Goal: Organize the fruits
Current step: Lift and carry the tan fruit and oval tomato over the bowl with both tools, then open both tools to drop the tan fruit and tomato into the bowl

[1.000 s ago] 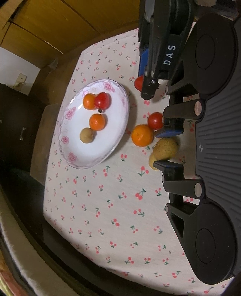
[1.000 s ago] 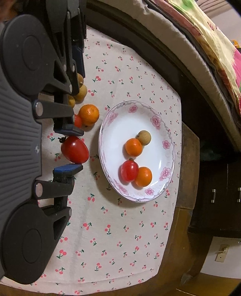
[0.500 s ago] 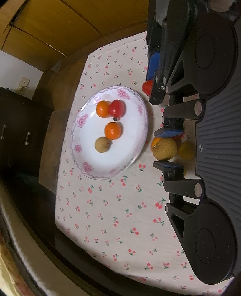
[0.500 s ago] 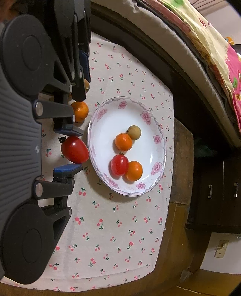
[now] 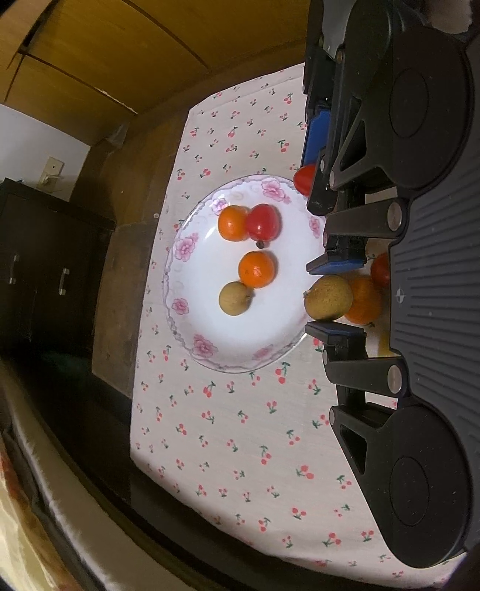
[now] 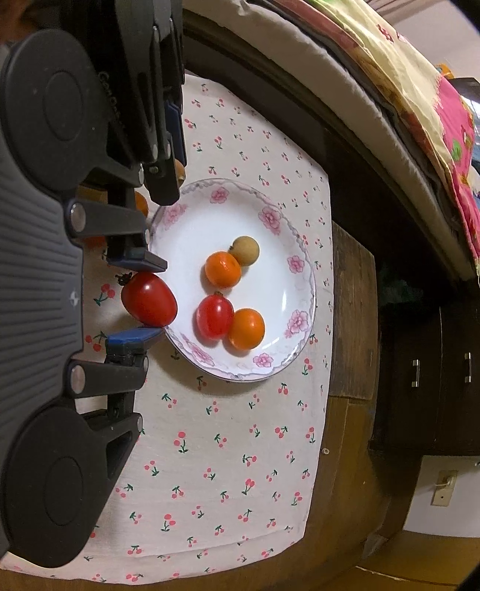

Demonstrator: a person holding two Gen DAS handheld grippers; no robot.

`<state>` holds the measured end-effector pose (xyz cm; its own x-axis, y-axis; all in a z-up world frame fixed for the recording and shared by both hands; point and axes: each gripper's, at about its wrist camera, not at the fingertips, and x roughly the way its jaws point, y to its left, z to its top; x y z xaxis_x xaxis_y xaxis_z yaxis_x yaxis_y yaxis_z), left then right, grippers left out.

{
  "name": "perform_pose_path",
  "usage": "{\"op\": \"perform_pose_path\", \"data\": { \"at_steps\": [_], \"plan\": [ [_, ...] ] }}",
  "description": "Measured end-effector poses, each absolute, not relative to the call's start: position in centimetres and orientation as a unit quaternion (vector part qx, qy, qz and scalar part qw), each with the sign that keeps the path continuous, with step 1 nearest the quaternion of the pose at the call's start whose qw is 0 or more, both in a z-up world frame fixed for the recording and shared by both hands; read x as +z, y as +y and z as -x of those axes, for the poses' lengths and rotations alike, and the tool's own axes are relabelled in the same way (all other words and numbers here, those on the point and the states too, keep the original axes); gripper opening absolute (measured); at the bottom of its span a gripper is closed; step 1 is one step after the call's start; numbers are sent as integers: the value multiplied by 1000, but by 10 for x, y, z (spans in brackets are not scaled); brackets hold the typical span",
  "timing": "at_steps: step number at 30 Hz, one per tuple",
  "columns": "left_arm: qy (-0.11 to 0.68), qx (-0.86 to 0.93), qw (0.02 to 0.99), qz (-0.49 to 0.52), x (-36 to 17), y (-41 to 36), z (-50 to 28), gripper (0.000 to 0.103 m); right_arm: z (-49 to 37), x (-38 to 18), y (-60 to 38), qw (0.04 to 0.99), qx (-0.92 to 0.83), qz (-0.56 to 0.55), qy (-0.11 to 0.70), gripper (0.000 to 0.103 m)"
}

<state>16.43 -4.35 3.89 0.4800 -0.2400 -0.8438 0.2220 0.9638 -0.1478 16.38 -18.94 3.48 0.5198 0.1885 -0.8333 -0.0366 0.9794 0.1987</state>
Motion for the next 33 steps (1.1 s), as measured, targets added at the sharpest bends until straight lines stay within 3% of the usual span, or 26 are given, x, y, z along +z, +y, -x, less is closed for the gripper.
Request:
{"op": "perform_pose_path", "data": {
  "at_steps": [33],
  "plan": [
    [497, -129, 858, 11, 28, -51, -185, 34, -187, 27, -195, 871, 60, -81, 481, 34]
  ]
}}
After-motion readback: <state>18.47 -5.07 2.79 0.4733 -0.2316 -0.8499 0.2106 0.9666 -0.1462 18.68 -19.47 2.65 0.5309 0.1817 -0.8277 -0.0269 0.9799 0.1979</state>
